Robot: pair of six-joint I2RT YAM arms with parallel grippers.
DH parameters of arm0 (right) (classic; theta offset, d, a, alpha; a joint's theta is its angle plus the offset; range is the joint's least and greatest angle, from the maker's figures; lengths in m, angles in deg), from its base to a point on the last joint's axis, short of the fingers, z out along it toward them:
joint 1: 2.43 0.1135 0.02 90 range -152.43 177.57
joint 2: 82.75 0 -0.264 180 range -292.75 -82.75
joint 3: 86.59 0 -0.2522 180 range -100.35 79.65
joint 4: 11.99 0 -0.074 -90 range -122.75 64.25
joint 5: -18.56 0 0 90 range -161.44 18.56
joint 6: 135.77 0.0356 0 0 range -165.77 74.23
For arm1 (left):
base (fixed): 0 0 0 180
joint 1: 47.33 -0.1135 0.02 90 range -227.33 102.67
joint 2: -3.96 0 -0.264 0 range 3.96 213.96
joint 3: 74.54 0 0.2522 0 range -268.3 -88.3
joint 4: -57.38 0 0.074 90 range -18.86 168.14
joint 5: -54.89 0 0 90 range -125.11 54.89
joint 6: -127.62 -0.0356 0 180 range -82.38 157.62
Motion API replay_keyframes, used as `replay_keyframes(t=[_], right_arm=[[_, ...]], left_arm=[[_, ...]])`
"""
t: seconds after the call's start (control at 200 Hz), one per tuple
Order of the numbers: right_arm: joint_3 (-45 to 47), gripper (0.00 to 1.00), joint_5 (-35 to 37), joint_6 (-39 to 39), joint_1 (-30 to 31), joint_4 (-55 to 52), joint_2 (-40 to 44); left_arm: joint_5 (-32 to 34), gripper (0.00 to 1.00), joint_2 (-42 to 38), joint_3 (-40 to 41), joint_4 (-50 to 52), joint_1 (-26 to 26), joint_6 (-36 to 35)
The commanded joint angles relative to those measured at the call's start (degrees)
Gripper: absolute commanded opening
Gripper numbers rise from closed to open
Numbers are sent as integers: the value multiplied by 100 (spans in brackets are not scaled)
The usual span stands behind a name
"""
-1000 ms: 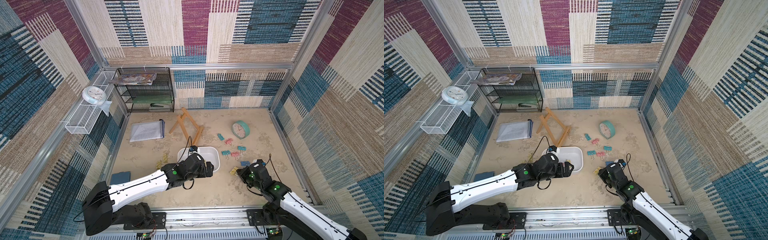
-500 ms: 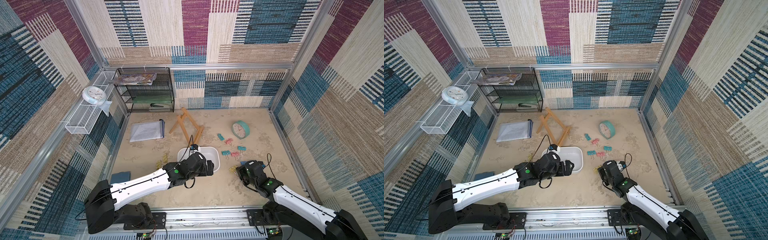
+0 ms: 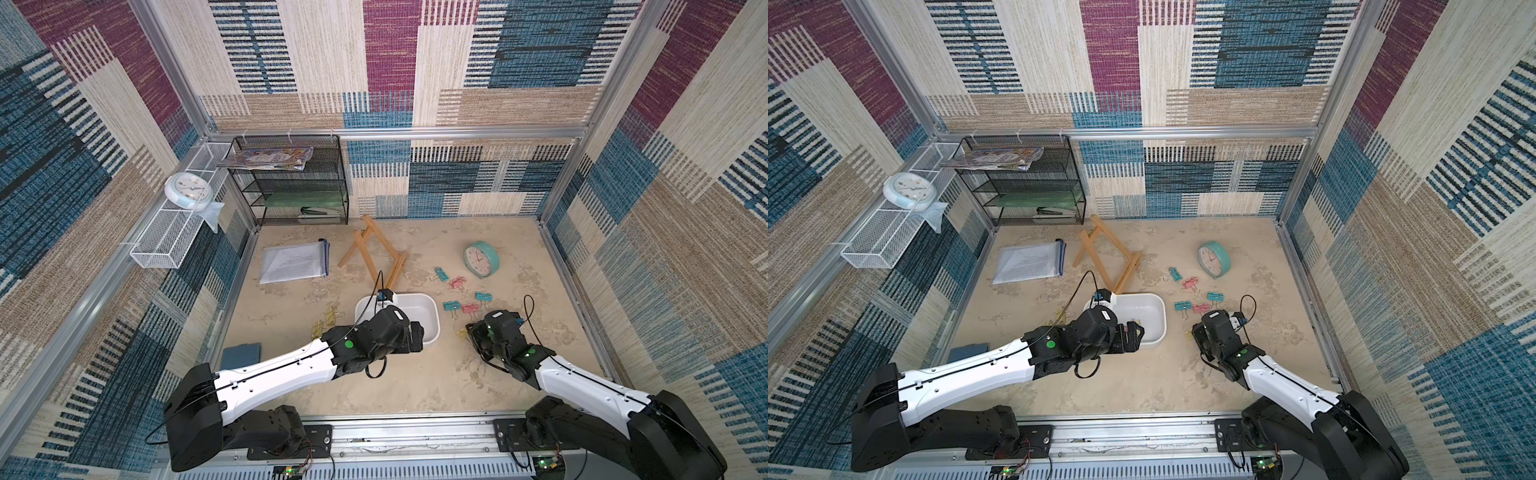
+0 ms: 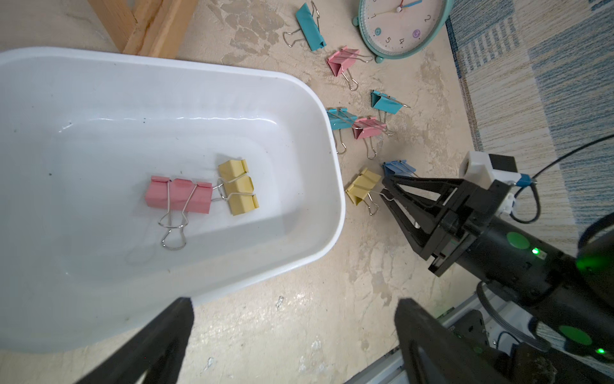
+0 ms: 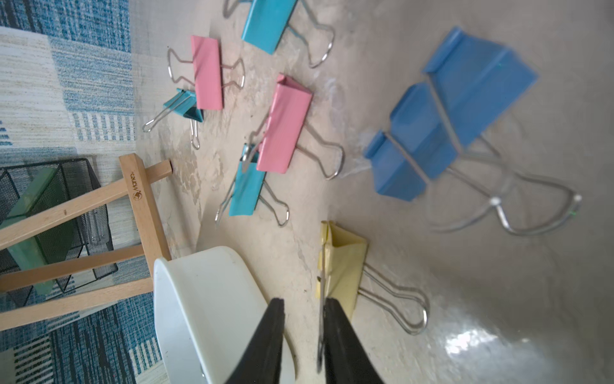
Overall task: Take out the binder clips from the storage box
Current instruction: Place the binder clip at the center of the board, then pick up the binder clip from the storage box.
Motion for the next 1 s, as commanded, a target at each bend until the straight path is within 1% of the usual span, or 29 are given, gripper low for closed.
replay_keyframes(t=[0.0,0.14,0.29,0.381,0.486,0.536,0.586,0.656,0.716,0.746,0.836,0.931,0.992], right_arm=[[-178,34,-43,-504,-15,-319,183],[-526,38,366,-1037,-14,-1068,714],[-798,42,563,-1565,-15,-1395,1149],[-974,42,338,-1966,-18,-1343,1181],[-1192,41,-489,-2691,-18,-778,966],[-1277,41,-1094,-3111,-16,-399,724],[-1451,41,-1598,-3314,-14,-305,376],[-1904,39,-2303,-3658,5,-515,-241],[-2294,38,-2594,-3957,148,-781,-781],[-2514,38,-2589,-4109,264,-989,-1017],[-3121,39,-2289,-4526,742,-1451,-1722],[-3781,40,-1685,-4672,1101,-2127,-2468],[-4171,41,-1441,-4922,1340,-2454,-2871]], left_arm=[[160,99,-54,-11,82,-6,-55],[380,99,-189,-13,279,-18,-110],[566,99,-408,39,421,-73,-199],[594,99,-490,88,426,-117,-206],[593,99,-539,110,415,-136,-220],[621,99,-532,117,412,-145,-207],[648,99,-523,121,435,-162,-187],[700,99,-524,122,489,-211,-193],[717,99,-528,120,546,-241,-191],[727,99,-535,122,563,-259,-185],[771,99,-578,175,586,-306,-130],[817,99,-632,222,683,-350,-66],[858,99,-692,267,743,-366,-51]])
